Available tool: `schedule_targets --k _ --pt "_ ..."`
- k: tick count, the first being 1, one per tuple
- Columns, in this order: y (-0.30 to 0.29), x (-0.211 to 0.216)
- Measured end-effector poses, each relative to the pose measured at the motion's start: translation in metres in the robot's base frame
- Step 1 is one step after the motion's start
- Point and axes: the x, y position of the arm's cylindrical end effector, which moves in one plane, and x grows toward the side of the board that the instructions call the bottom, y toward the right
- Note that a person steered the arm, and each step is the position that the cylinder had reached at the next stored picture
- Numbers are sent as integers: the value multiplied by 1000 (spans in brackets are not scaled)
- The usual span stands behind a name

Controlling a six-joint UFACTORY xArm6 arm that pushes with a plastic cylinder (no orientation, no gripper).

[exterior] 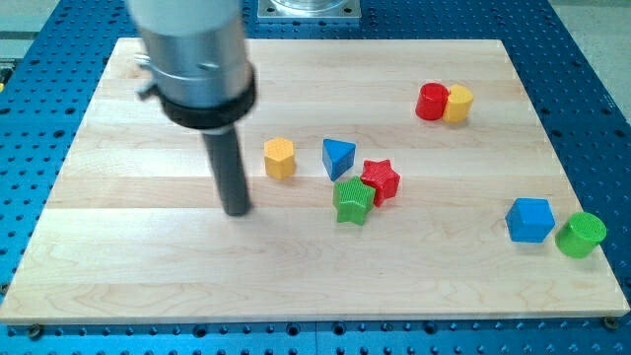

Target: Push the green star into the red star

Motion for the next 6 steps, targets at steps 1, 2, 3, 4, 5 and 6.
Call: schedule_targets --k 1,2,3,4,5,6 --pt "20 16" --pt "25 19" --pt "86 0" --pt "97 -8" --pt "116 -8" --pt "125 12"
